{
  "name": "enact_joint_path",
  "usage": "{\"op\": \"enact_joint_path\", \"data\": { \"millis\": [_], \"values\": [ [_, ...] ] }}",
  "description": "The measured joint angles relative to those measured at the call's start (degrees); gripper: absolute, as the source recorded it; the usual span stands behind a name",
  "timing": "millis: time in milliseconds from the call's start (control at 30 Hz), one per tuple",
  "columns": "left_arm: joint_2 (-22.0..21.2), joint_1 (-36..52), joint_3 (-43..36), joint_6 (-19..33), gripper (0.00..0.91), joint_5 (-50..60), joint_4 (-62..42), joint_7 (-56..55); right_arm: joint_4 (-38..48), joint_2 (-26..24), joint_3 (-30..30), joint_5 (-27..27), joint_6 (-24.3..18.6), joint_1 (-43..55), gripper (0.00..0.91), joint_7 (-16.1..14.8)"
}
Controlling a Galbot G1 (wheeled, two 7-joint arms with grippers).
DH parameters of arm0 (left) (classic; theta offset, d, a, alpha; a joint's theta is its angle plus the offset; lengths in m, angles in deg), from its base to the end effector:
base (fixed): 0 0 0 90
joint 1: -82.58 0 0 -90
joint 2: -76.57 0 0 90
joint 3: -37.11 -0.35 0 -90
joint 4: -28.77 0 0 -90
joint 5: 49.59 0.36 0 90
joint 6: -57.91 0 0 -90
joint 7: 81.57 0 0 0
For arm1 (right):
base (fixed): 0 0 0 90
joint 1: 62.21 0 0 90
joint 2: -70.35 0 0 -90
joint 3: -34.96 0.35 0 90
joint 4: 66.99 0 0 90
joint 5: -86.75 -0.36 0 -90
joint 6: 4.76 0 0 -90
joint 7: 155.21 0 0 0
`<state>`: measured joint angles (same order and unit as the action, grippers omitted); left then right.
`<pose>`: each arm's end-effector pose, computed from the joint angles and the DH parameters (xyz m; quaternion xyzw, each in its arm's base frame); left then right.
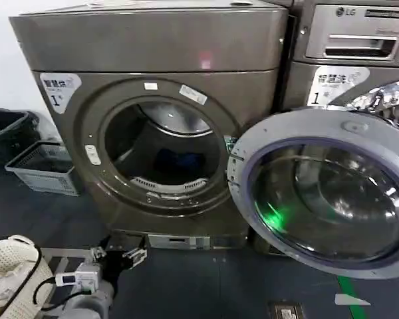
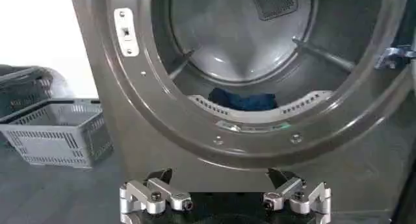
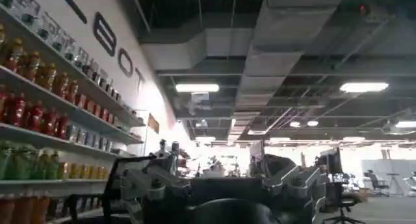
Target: Grasp the clothes from the dryer.
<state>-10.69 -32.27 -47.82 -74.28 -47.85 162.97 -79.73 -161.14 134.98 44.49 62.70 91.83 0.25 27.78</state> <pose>0.1922 0.0275 -0.1968 0.0295 -0.9789 -0.0434 0.1975 -0.1179 -0.4588 -0.0975 0.6840 0.6990 -0.1551 0.1400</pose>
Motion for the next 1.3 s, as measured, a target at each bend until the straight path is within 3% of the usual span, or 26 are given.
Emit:
{"op": "enact_joint_path", "data": {
  "millis": [1300],
  "values": [
    [-0.25,-0.46,-0.18,0.0,0.907,0.32,-0.13,0.05,0.5,1.03,-0.01,0.06,-0.56,-0.23,0.907,-0.01]
  ]
}}
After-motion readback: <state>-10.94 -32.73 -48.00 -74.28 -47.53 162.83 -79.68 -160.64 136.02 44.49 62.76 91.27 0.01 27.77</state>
